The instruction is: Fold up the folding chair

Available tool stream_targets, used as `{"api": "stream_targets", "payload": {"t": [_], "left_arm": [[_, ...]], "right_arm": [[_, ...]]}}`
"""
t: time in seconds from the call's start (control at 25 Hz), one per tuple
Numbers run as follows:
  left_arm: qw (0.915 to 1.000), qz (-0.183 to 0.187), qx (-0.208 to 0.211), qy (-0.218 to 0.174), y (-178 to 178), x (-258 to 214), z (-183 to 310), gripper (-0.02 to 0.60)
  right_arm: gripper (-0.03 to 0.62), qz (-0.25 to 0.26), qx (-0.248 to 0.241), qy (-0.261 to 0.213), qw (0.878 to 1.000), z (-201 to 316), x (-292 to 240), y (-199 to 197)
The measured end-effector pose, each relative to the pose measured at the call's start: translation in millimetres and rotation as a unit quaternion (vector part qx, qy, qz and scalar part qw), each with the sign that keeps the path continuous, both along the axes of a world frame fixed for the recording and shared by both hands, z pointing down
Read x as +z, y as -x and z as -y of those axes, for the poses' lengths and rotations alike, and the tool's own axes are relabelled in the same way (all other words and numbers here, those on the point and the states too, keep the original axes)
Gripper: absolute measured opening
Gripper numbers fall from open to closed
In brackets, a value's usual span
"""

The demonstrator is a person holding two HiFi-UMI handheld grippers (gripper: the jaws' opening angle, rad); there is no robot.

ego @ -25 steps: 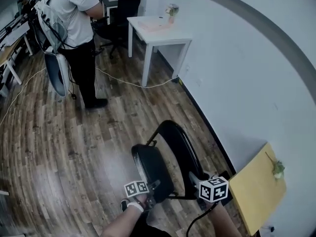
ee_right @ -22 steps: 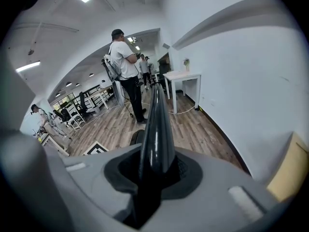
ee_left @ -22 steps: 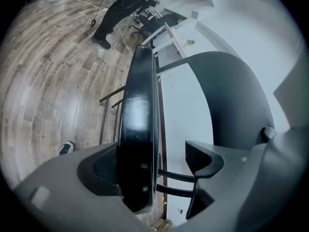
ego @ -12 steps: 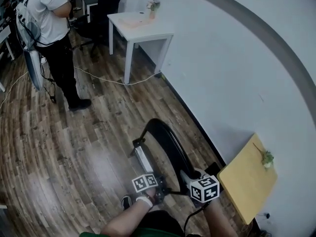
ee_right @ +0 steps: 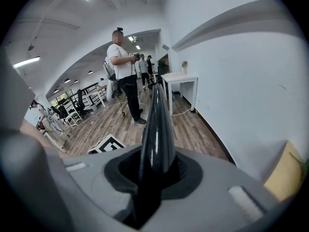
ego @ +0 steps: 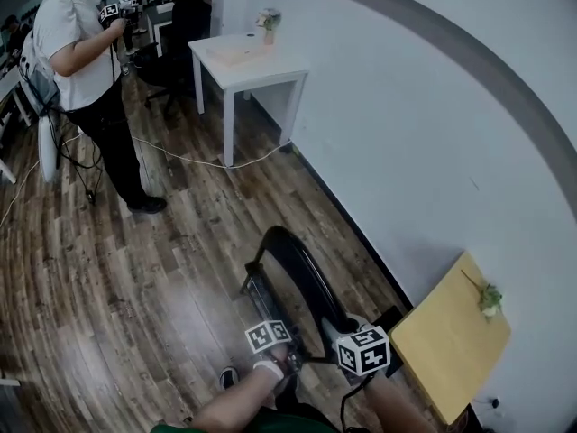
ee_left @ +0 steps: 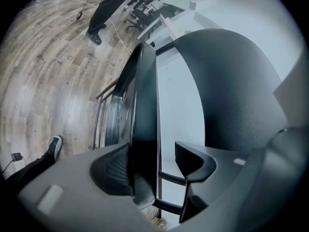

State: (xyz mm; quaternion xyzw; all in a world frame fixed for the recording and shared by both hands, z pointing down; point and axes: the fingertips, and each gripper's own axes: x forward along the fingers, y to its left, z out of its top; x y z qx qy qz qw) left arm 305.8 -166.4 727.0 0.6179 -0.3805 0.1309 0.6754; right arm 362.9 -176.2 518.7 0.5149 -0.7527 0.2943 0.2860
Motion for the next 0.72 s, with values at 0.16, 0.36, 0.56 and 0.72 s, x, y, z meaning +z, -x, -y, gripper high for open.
{"api": "stream_targets", "payload": {"t": [0.16, 0.36, 0.56, 0.72], "left_arm": [[1.0, -0.002, -0.005, -0.006, -31, -3, 11, 0.282], [0.9999, -0.007, -0.009, -0.009, -64, -8, 22, 0.282], [0.9997, -0.016, -0.016, -0.01, -81, -9, 30, 0.302], [0.999, -0.039, 0.008, -0.019, -90, -11, 31, 0.302]], "right_arm": [[0.077, 0.005, 0.001, 0.0, 1.0, 6, 0, -19], [0.077, 0.004, -0.001, 0.0, 1.0, 11, 0, -36], [0.08, 0.007, 0.0, 0.002, 1.0, 18, 1, -52], [0.081, 0.016, 0.0, 0.004, 1.0, 23, 3, -62]]}}
